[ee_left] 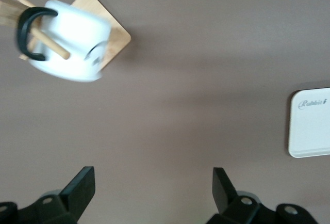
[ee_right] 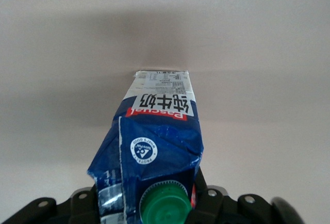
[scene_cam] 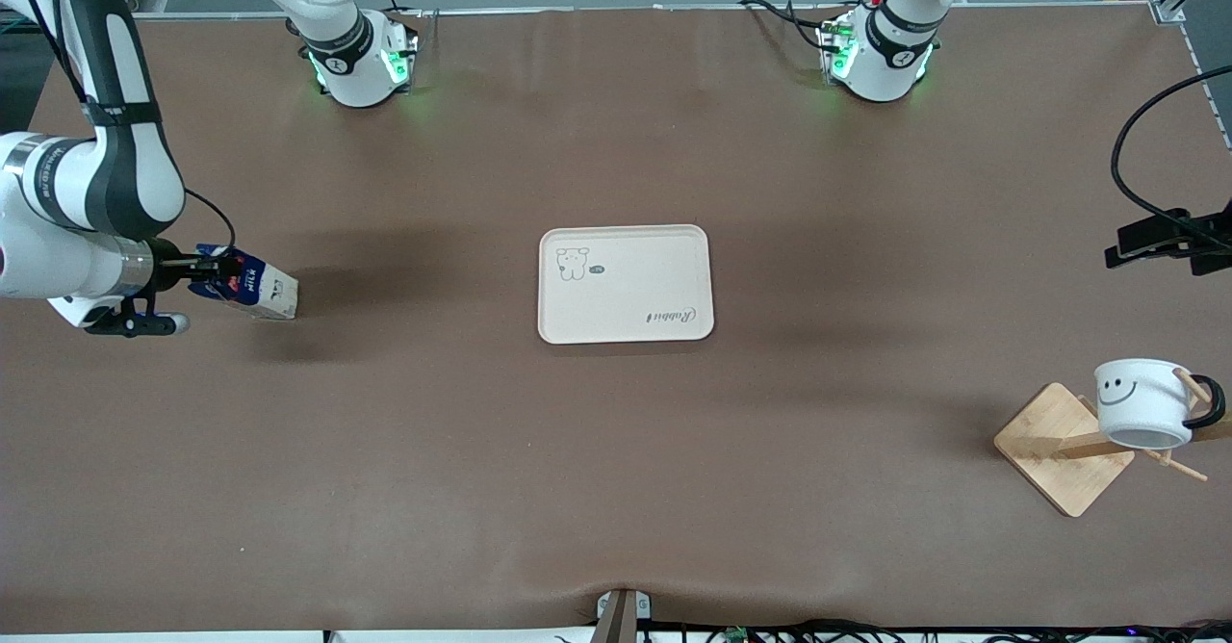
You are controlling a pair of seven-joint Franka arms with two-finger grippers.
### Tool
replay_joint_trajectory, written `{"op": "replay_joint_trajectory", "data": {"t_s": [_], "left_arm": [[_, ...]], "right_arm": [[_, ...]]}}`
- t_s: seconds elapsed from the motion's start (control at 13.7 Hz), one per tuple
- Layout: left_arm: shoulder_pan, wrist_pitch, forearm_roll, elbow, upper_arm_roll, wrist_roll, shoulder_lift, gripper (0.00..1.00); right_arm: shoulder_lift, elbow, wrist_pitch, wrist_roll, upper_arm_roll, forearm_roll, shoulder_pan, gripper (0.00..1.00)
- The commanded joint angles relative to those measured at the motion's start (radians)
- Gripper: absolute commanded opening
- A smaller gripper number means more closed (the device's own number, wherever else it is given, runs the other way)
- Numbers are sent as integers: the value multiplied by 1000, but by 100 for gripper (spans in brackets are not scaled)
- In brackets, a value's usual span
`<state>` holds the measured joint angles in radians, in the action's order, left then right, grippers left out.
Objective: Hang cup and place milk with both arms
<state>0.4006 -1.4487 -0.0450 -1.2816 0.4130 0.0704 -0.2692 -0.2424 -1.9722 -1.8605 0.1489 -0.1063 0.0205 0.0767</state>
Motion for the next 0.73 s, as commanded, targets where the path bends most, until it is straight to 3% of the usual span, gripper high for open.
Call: {"op": "replay_joint_trajectory", "data": {"t_s": [0.0,0.22,0.29,0.44,0.66], "left_arm": [[-63,21,-3,-45,-46,-40,57,100],[-225,7,7,-137,-204,-40,134,100],[-279,-4,22,-168,-265,-40,154,100],[-370,-63,65,-279,-367,-41,230,100],[-401,-111,65,-377,-376,-43,298,100]], "right_arm": [[25,-28,-12,8,17,16,20,75],[25,-28,-12,11,17,15,20,91],[25,-28,-11,11,17,15,20,92],[25,-28,-9,11,17,15,20,100],[26,-2,15,8,19,13,11,100]]}}
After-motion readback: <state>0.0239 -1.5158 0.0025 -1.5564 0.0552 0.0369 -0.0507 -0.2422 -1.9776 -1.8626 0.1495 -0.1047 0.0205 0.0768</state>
